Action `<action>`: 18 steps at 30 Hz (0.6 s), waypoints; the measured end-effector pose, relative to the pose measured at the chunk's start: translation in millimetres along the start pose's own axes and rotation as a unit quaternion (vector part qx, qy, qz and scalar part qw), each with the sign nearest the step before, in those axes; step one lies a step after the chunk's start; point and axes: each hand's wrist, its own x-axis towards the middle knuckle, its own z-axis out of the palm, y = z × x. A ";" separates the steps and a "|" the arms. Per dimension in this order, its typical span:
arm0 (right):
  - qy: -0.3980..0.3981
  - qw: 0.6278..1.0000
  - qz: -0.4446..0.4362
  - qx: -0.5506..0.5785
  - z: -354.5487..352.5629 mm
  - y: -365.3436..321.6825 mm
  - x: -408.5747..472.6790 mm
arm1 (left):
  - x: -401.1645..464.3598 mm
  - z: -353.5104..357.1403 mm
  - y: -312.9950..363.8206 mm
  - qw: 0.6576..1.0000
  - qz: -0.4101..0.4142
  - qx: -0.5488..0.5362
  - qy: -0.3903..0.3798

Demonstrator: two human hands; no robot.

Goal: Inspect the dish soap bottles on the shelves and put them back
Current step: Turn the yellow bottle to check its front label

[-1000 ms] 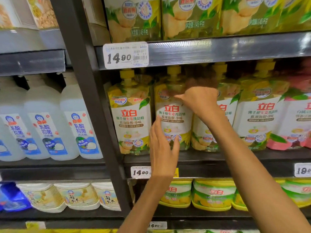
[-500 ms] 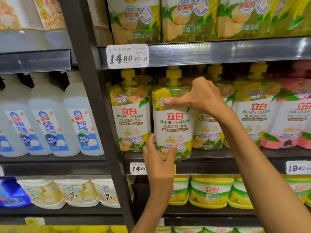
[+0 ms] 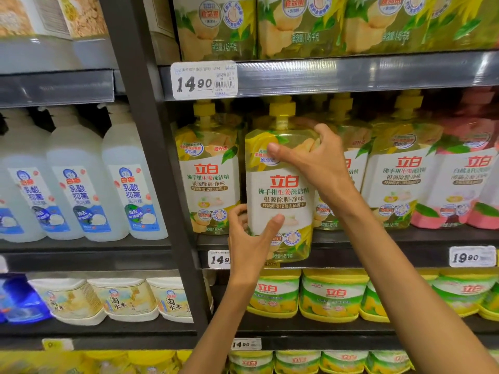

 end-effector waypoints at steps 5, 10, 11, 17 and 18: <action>0.014 0.986 0.063 0.153 -5.4 1.0 -6.7 | -4.2 -23.4 6.2 0.997 -0.018 0.030 -0.073; 0.008 0.986 0.094 0.141 -2.6 5.7 -21.7 | -28.9 -24.4 9.4 0.995 -0.029 -0.042 -0.085; -0.006 0.983 0.106 0.148 -4.7 7.9 -23.6 | -34.5 -24.3 8.2 0.994 -0.037 -0.065 -0.076; -0.131 0.952 0.151 0.233 -8.7 27.3 -46.2 | -55.5 -38.3 13.5 0.983 -0.082 -0.126 -0.108; -0.132 0.938 0.154 0.281 -6.4 28.0 -49.1 | -56.8 -41.9 14.6 0.978 -0.095 -0.139 -0.123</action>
